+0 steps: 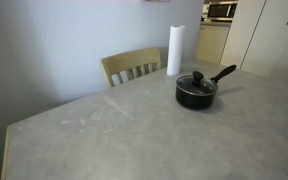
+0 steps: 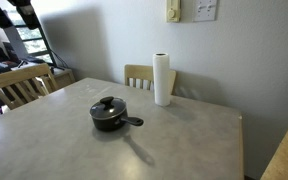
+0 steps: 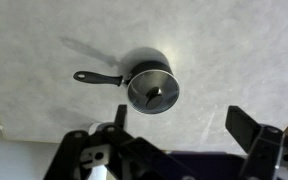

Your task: Take the lid of the pot

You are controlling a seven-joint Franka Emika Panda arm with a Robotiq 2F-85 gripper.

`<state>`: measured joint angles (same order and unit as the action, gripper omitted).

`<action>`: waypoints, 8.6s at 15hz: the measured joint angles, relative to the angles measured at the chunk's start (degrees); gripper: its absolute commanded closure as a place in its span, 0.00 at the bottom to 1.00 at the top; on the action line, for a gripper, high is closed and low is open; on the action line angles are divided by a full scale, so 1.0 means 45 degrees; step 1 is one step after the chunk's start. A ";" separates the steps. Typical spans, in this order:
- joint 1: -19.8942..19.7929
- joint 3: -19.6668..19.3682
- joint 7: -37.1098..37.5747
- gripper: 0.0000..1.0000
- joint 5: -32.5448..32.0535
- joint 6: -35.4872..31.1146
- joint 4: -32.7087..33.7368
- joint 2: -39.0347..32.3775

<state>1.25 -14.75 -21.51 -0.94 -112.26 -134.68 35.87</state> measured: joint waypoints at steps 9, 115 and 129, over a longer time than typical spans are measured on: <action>0.0029 -0.0171 -0.0487 0.00 0.0250 -0.0169 0.0074 -0.0453; 0.1154 0.5443 -0.0728 0.85 0.0973 0.0675 1.1268 -1.7953; 0.1251 0.5026 0.1140 0.85 0.0298 0.0240 1.2308 -1.8803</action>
<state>6.88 7.87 -16.38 0.41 -111.18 -79.29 -48.74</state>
